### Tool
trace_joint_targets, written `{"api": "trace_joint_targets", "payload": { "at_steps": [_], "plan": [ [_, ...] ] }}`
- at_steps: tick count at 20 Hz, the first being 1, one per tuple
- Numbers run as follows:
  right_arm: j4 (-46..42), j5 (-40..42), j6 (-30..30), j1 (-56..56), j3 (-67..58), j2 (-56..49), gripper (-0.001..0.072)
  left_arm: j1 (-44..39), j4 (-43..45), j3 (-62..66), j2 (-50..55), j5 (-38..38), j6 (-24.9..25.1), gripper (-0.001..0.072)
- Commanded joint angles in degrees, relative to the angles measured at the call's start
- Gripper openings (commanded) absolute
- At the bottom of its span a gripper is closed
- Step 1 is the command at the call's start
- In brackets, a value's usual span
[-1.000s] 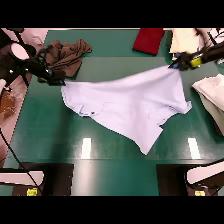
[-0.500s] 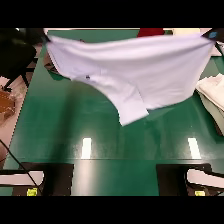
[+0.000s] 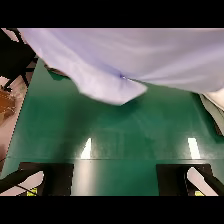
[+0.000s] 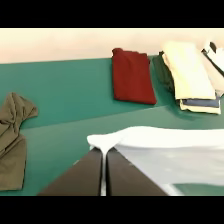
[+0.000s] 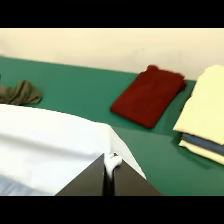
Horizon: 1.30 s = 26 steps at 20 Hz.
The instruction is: Fold the shirts.
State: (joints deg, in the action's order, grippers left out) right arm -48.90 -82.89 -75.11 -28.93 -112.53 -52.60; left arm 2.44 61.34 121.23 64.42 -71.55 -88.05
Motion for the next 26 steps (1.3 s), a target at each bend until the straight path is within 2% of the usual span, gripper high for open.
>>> {"api": "trace_joint_targets", "payload": {
  "at_steps": [1,4,7,9,12,15,17,19,22,26],
  "plan": [
    [-5.8,0.0,-3.6,-1.8,-0.1,7.5,0.0025,0.0,-0.2,0.0,-5.2,-1.5,-0.1,0.0023],
    [-12.3,1.2,-6.0,-0.5,-0.1,11.8,0.0024,0.0,0.3,0.2,-8.5,2.9,-0.1,0.0023],
    [-12.7,1.3,-7.1,2.3,-0.1,11.8,0.0024,0.0,-1.7,1.0,-9.2,8.2,-0.3,0.0023],
    [-12.6,-2.1,-8.1,2.5,0.5,8.8,0.0024,0.0,-3.0,0.7,-8.2,8.8,-0.5,0.0023],
    [-9.6,-5.6,-7.5,2.6,9.0,0.2,0.0024,0.0,-7.6,-5.4,-2.8,7.3,-0.3,0.0023],
    [-9.1,0.0,-5.3,4.9,20.6,-11.3,0.0024,0.0,-16.9,-11.9,8.8,5.3,3.3,0.0023],
    [-9.1,3.1,-3.6,7.0,23.6,-21.0,0.0024,-1.2,-16.8,-12.2,18.6,4.9,4.3,0.0024],
    [-9.1,6.1,-2.8,9.4,21.7,-31.2,0.0024,-3.0,-16.8,-12.2,27.5,6.2,4.6,0.0023],
    [-9.0,8.4,-3.5,12.2,12.4,-43.8,0.0024,-6.7,-17.5,-12.2,37.3,11.6,4.5,0.0023],
    [-9.7,10.4,-4.9,14.1,1.1,-51.6,0.0025,-9.2,-16.3,-12.2,42.6,18.0,4.5,0.0024]
  ]
}}
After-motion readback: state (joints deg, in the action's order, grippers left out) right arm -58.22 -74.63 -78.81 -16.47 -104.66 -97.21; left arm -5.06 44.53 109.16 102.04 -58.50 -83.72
